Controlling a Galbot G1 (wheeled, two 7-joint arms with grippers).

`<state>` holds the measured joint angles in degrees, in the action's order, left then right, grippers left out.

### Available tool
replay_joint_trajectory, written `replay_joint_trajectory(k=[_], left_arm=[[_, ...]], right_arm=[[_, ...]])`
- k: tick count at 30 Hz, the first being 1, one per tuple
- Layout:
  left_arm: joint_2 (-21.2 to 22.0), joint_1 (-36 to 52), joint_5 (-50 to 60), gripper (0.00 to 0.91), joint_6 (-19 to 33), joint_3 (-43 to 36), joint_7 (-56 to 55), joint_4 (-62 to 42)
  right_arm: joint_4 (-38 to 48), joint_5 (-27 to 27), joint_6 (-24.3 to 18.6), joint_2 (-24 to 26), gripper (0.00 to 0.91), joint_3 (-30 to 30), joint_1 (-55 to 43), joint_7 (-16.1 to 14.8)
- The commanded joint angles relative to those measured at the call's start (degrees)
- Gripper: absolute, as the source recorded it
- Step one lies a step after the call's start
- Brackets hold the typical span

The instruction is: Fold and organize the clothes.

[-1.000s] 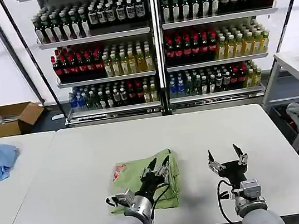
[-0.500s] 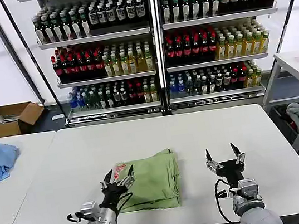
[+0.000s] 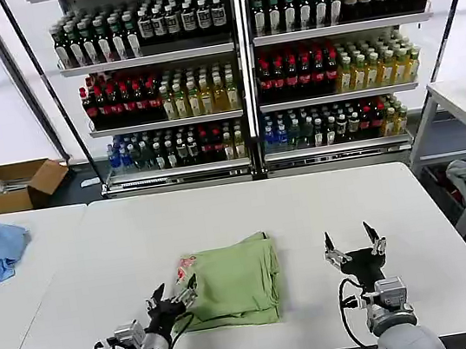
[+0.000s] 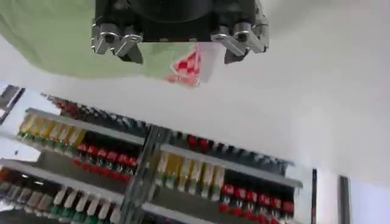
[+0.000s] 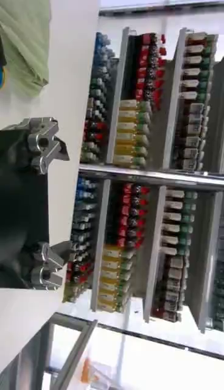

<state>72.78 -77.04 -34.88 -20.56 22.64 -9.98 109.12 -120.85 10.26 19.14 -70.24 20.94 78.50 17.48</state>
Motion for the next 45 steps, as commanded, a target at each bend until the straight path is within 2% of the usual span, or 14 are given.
replay_joint_trajectory(k=[1,2,3,4,11,23,26,33,38,42,45], left_arm=[[-0.3,2.5,-5.8,0.877,-2.4,-0.8,0.4,-4.1],[-0.2,2.6,-6.4,0.514,-2.4,-0.8,0.5,-4.0],[-0.1,2.7,-7.6,0.202,-2.2,-0.8,0.8,-3.8],[0.0,2.9,-8.8,0.091,-2.1,-0.7,1.1,-3.7],[0.9,3.7,-15.2,0.03,-0.8,0.7,2.7,-5.0],[2.9,4.1,-26.4,0.03,-0.8,4.2,4.0,-7.1],[3.7,4.3,-30.6,0.03,-1.0,6.2,4.1,-6.9],[3.5,5.1,-32.2,0.03,-1.5,12.2,3.4,-3.3],[-1.6,7.1,-27.8,0.03,-2.7,21.1,2.1,1.7],[-10.6,8.4,-23.5,0.03,-5.0,28.4,1.4,5.2],[-15.0,9.0,-18.2,0.03,-5.7,30.5,2.5,7.4]], right_arm=[[-0.2,0.0,0.0,0.0,0.907,0.3,0.2,0.1],[-0.3,0.0,0.0,0.0,0.907,0.3,0.2,0.1],[-0.3,0.0,0.0,0.0,0.907,0.4,0.3,0.1],[-0.3,0.0,0.0,0.0,0.907,0.4,0.3,0.1],[-0.4,0.0,0.1,-0.1,0.907,0.5,0.2,0.1],[-0.5,0.1,0.0,0.1,0.907,1.1,0.6,0.1],[-0.5,0.2,-0.1,0.1,0.907,1.1,0.5,0.1],[-0.2,1.0,-0.1,0.5,0.907,1.2,-0.2,0.2],[0.0,2.3,-0.1,1.6,0.907,1.5,-1.4,0.2],[0.4,3.4,0.0,2.5,0.907,1.8,-2.7,0.3],[0.4,3.8,0.0,2.8,0.907,1.9,-3.3,0.3]])
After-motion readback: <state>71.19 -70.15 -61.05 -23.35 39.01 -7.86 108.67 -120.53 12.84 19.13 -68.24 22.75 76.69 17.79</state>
